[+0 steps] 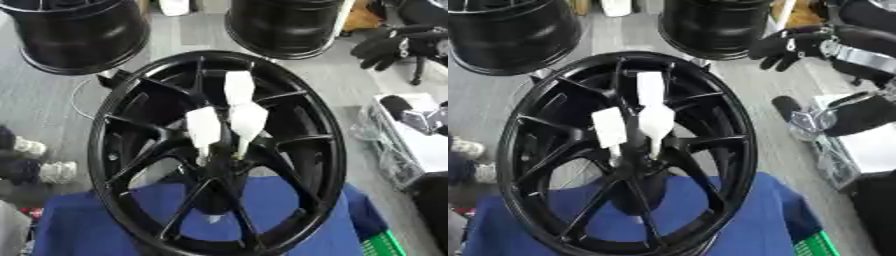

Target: Pull the pin out of the wheel hub.

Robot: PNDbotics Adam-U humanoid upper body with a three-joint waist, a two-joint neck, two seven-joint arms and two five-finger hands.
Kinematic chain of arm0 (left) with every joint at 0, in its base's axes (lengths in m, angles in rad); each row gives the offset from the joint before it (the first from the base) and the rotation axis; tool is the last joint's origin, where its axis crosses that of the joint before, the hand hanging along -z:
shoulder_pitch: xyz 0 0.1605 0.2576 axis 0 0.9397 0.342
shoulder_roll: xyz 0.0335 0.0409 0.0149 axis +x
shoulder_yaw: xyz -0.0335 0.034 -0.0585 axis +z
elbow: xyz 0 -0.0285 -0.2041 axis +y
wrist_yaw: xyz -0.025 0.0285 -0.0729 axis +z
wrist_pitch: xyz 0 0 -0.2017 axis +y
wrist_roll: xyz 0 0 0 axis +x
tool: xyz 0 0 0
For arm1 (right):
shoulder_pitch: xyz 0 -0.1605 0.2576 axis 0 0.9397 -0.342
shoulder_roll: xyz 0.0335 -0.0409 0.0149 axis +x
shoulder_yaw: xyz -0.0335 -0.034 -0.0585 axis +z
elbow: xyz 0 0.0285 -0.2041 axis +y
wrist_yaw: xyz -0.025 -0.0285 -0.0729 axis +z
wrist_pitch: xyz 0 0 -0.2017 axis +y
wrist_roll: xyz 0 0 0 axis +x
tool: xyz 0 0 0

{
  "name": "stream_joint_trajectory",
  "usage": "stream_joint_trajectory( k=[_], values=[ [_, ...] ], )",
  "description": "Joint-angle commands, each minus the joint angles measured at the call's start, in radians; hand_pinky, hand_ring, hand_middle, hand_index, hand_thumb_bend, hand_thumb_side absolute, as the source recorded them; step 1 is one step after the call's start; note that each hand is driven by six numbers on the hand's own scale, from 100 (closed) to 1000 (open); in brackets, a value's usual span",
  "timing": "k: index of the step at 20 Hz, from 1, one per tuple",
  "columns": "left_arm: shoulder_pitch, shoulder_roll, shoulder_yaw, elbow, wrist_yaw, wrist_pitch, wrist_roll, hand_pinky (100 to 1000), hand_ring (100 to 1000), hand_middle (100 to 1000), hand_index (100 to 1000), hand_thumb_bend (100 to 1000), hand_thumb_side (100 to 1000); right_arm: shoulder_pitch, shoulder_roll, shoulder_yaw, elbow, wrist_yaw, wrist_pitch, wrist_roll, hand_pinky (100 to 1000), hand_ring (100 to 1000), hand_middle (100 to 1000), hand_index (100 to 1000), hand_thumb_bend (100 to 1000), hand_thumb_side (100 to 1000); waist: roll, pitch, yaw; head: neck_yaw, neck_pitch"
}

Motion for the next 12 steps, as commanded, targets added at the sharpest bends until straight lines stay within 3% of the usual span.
stream_joint_trajectory(
  k=[1, 7, 12],
  values=[
    [-0.001, 0.02, -0.006, -0.015, -0.007, -0.003, -0.009, 658, 719, 578, 711, 346, 793, -0.066, 0.03, 0.033, -0.006, 0.035, 0.014, 0.068, 765, 820, 895, 909, 100, 211, 0.003, -0.013, 0.002, -0.008, -0.008],
    [0.001, 0.015, -0.012, -0.011, -0.007, -0.009, -0.017, 658, 720, 578, 710, 345, 793, -0.188, 0.139, 0.103, 0.059, 0.077, 0.014, 0.145, 766, 819, 897, 911, 100, 206, 0.014, -0.012, 0.009, -0.019, -0.01],
    [0.001, 0.013, -0.014, -0.006, -0.006, -0.013, -0.02, 657, 720, 577, 710, 343, 794, -0.245, 0.213, 0.14, 0.118, 0.135, 0.0, 0.189, 769, 821, 903, 915, 100, 232, 0.02, -0.012, 0.013, -0.02, -0.007]
  ],
)
